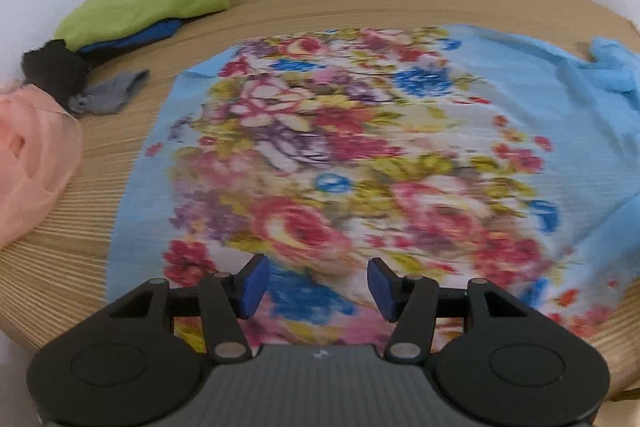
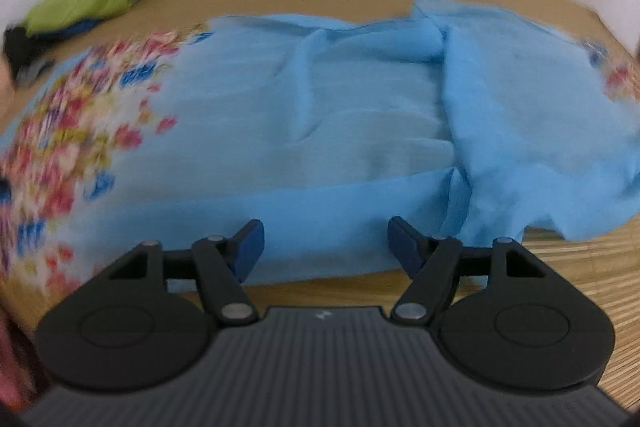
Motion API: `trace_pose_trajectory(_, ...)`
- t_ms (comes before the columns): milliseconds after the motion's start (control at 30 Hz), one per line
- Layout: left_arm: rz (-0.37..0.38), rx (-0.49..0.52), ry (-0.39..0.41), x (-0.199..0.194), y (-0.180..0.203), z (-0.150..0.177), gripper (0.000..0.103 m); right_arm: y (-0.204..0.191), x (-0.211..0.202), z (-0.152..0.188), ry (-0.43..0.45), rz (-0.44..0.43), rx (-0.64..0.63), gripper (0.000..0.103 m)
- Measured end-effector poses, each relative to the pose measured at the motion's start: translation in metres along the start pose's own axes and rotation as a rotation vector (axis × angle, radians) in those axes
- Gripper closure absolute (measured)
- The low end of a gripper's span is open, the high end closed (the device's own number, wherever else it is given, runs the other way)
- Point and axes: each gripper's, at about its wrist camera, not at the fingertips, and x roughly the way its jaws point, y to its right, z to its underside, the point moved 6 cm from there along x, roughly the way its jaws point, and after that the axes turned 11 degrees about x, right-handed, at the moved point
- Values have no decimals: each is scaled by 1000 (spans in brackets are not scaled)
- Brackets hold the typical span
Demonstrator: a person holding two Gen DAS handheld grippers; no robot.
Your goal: Fold clothes
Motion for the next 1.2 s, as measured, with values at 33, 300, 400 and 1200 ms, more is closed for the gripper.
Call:
trace_pose_trajectory(33, -19, -1, -8, 3, -7, 1, 46, -6, -3, 5, -13, -9, -36, 31)
trace_pose_trajectory(300, -32, -12, -41, 25, -81, 18, 45, -70, -31, 22, -214, -135, -225, 34)
trace_pose_trajectory(400, -17, -1, -28, 40, -117, 15, 45, -110, -37, 1, -108, -141, -222, 34)
trace_pose_trajectory(1200, 236, 438, 180, 187, -190, -158, 38, -460, 66, 44, -105, -588, -524, 32)
